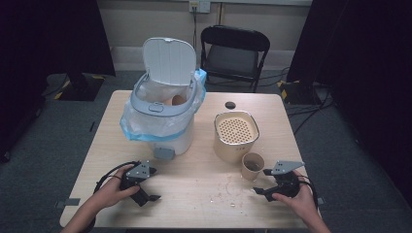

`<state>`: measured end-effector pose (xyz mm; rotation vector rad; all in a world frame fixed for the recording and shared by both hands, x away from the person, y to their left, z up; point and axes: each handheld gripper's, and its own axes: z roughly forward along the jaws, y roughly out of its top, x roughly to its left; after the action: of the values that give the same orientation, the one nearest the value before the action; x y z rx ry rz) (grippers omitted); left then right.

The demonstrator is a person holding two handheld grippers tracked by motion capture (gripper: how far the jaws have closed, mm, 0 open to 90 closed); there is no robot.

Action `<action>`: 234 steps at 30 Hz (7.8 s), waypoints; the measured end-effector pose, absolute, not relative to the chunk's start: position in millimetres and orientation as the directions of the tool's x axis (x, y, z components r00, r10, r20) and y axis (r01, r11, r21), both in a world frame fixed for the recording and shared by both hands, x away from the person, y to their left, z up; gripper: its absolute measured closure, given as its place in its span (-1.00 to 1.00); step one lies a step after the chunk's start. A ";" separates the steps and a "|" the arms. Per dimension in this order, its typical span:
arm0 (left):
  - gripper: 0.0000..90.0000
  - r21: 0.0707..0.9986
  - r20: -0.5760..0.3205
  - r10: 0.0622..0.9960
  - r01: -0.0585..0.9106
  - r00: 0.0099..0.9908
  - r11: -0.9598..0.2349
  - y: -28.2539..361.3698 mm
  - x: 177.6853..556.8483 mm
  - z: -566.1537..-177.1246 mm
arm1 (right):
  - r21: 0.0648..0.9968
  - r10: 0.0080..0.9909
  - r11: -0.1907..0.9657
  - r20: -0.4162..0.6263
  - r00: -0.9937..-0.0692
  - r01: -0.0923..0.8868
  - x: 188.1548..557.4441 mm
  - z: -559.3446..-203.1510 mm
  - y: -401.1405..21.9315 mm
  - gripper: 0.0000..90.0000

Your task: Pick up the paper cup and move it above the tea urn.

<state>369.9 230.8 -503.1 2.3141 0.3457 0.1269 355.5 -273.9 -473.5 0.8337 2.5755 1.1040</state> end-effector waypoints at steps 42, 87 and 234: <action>-1.00 0.718 -0.015 0.283 0.207 0.959 -0.665 230.9 370.0 -502.9 | 0.795 0.602 0.465 0.039 -0.798 0.390 388.9 -483.1 -256.2 -0.41; -1.00 0.714 -0.011 0.278 0.202 0.960 -0.671 231.2 370.0 -502.4 | 0.787 0.643 0.482 -0.021 -0.765 0.384 389.2 -470.2 -276.1 -0.31; -1.00 0.718 -0.019 0.282 0.209 0.959 -0.664 231.2 369.3 -503.1 | 0.535 0.427 0.843 -0.732 -0.531 -0.060 530.2 -360.5 -249.4 -0.23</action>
<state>369.3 231.2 -503.1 2.3186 0.3428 0.1192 530.2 -249.4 -360.5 0.2681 2.0473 0.6319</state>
